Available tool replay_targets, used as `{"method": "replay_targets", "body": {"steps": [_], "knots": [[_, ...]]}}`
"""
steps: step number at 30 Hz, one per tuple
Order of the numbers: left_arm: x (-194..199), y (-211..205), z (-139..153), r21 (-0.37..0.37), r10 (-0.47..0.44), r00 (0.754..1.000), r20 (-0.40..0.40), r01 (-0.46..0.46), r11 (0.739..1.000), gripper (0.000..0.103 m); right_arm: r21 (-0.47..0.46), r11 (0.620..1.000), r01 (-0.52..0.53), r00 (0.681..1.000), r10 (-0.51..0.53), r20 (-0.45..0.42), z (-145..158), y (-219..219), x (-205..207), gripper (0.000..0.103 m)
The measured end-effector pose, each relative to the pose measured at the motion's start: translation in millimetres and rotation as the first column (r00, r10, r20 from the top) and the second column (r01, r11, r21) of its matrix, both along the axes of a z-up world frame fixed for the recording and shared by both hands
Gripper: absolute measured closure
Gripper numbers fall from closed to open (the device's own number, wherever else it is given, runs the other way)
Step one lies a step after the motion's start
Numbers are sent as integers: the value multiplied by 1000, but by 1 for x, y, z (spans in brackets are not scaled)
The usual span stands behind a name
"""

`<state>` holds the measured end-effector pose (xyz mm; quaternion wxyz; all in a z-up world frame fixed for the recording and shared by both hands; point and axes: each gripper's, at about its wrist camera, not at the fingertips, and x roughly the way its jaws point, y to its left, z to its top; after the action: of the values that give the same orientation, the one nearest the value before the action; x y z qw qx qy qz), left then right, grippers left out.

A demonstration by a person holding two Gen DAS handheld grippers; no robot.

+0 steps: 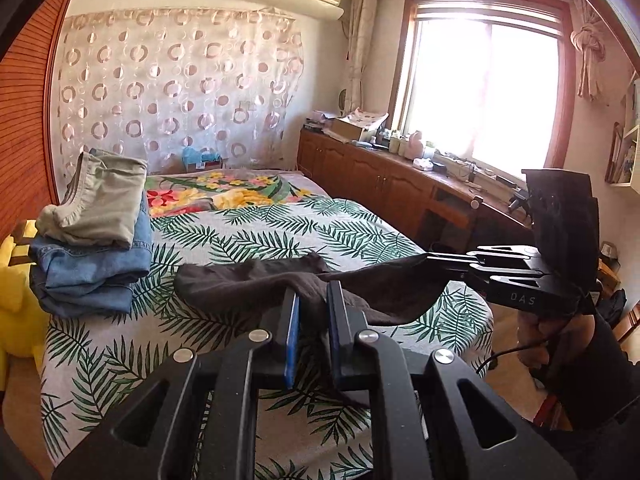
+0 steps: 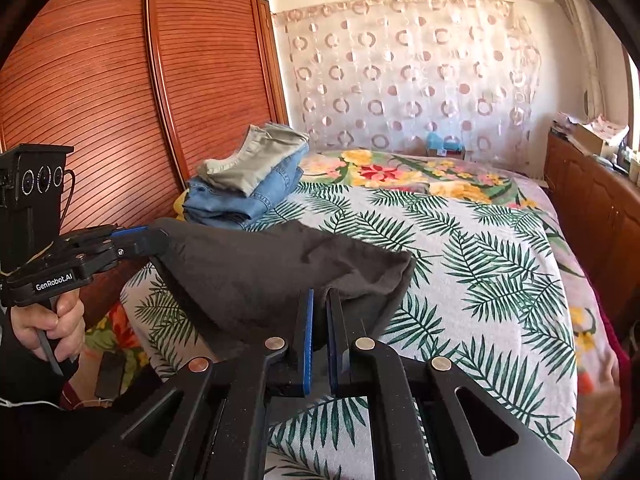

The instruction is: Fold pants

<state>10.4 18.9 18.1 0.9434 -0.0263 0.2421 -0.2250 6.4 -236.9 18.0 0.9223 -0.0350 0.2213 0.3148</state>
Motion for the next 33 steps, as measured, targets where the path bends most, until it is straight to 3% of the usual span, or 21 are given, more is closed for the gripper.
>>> {"method": "replay_targets", "body": {"steps": [5, 17, 27, 33], "knots": [[3, 0, -2, 15, 3, 1000, -2, -3, 1000, 89, 0, 1000, -6, 1000, 6, 15, 1, -2, -5, 98], [20, 12, -30, 17, 41, 996, -82, -40, 999, 89, -35, 999, -33, 996, 30, -83, -27, 25, 18, 98], [80, 15, -22, -1, 71, 995, -66, -71, 997, 89, -61, 998, 34, 999, -36, -36, -9, 45, 87, 98], [129, 19, -34, 8, 93, 988, -125, -93, 996, 89, -87, 993, 73, 994, -80, -80, -17, 67, 143, 98]]}}
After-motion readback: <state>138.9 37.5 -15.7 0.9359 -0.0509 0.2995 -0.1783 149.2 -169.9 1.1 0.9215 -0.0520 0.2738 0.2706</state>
